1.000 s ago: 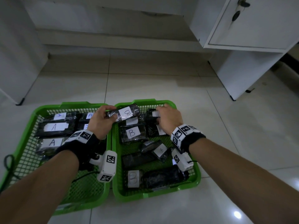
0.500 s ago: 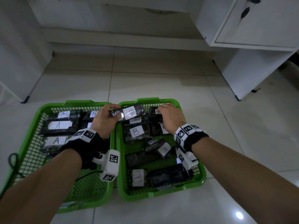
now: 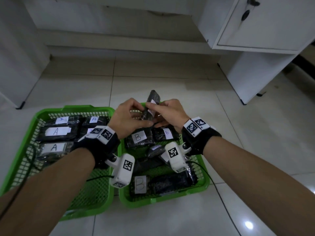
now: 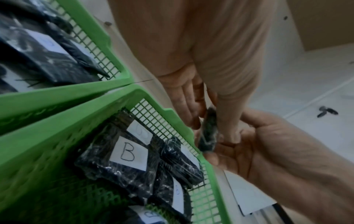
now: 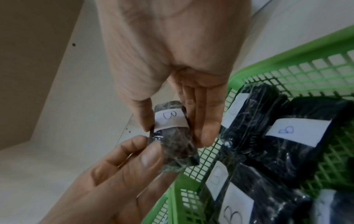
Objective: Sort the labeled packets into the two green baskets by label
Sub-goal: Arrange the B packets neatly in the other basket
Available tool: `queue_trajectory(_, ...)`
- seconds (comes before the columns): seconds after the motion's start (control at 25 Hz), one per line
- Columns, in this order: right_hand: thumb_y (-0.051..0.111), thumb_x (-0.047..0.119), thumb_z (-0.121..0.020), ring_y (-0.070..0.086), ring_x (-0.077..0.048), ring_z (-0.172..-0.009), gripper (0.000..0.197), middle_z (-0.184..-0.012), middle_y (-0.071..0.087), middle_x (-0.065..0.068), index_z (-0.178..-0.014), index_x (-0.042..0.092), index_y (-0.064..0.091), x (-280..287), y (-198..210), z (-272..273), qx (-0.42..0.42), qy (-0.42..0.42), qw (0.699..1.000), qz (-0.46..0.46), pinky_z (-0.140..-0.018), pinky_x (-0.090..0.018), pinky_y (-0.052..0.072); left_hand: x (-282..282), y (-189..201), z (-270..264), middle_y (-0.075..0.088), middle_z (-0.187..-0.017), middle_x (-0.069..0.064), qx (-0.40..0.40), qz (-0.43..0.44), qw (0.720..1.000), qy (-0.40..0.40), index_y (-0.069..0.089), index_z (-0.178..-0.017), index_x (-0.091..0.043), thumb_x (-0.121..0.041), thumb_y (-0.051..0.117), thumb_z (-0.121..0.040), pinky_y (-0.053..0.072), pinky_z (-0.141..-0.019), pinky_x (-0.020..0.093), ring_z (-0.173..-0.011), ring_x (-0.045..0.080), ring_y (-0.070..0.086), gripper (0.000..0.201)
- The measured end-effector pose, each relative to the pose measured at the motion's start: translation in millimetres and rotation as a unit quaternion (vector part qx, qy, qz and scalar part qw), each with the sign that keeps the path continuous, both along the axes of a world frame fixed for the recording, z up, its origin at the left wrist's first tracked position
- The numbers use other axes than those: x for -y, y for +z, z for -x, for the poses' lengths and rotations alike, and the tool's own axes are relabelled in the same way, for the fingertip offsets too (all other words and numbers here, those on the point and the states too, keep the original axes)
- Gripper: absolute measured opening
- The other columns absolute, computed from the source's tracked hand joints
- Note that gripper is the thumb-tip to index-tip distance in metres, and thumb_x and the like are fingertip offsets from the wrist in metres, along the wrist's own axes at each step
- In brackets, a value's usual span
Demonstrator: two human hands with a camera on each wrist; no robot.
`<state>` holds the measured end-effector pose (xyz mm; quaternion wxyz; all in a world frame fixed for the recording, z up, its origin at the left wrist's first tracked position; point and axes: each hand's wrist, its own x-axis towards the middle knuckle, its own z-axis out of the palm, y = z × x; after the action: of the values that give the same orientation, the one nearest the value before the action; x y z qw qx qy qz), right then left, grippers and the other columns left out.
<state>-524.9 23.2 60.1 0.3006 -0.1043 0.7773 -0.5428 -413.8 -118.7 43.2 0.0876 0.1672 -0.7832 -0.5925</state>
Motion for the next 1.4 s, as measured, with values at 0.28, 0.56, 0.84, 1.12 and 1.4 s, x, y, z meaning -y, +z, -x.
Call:
queue_trajectory(0.28,0.082,0.041,-0.066,0.069,-0.011,-0.071,0.042,-0.085,0.070,0.005,-0.098,0.020,0.064,-38,-18,15,-0.257,0.093,0.927,-0.257,-0.058,-0.025,0.055,20,-30,-13,0.015,-0.162,0.009,0.228,0.351,0.908,-0.024,0.031,-0.147,-0.023,-0.040,0.081,-0.071,0.016,-0.121,0.051,-0.151,0.030,0.009,0.093)
queue_trajectory(0.56,0.082,0.028,-0.068,0.059,-0.019,-0.085,0.045,-0.099,0.066,0.002,-0.108,0.024,0.063,-44,-36,-1,-0.386,0.243,0.814,-0.359,-0.067,-0.027,0.043,23,-42,-25,-0.014,-0.164,0.008,0.244,0.263,0.932,-0.058,-0.002,-0.157,-0.014,0.005,0.069,-0.072,0.010,-0.122,0.038,-0.150,0.026,-0.011,0.112)
queue_trajectory(0.84,0.070,0.017,-0.080,0.060,-0.028,-0.101,0.031,-0.109,0.061,-0.009,-0.110,0.014,0.065,-33,-49,-13,-0.422,0.294,0.752,-0.411,-0.081,-0.039,0.054,27,-46,-28,-0.014,-0.164,0.008,0.238,0.259,0.934,-0.067,0.001,-0.157,-0.012,0.007,0.069,-0.072,0.013,-0.119,0.037,-0.150,0.026,-0.011,0.111)
queue_trajectory(1.12,0.067,0.001,-0.080,0.066,-0.031,-0.096,0.020,-0.101,0.067,-0.013,-0.098,0.006,0.070,-31,-49,-14,-0.411,0.275,0.765,-0.413,-0.077,-0.035,0.053,30,-50,-27,-0.015,-0.164,0.007,0.232,0.261,0.934,-0.076,-0.003,-0.157,-0.013,0.007,0.069,-0.072,0.012,-0.119,0.037,-0.150,0.027,-0.012,0.113)
queue_trajectory(1.4,0.080,0.014,-0.074,0.065,-0.020,-0.095,0.029,-0.100,0.069,0.001,-0.101,0.019,0.073,-45,-42,-22,-0.346,0.275,0.832,-0.335,-0.077,-0.029,0.051,26,-47,-25,0.003,-0.164,0.011,0.201,0.363,0.906,-0.084,0.021,-0.152,-0.013,-0.015,0.076,-0.072,0.014,-0.122,0.051,-0.151,0.033,-0.001,0.097)
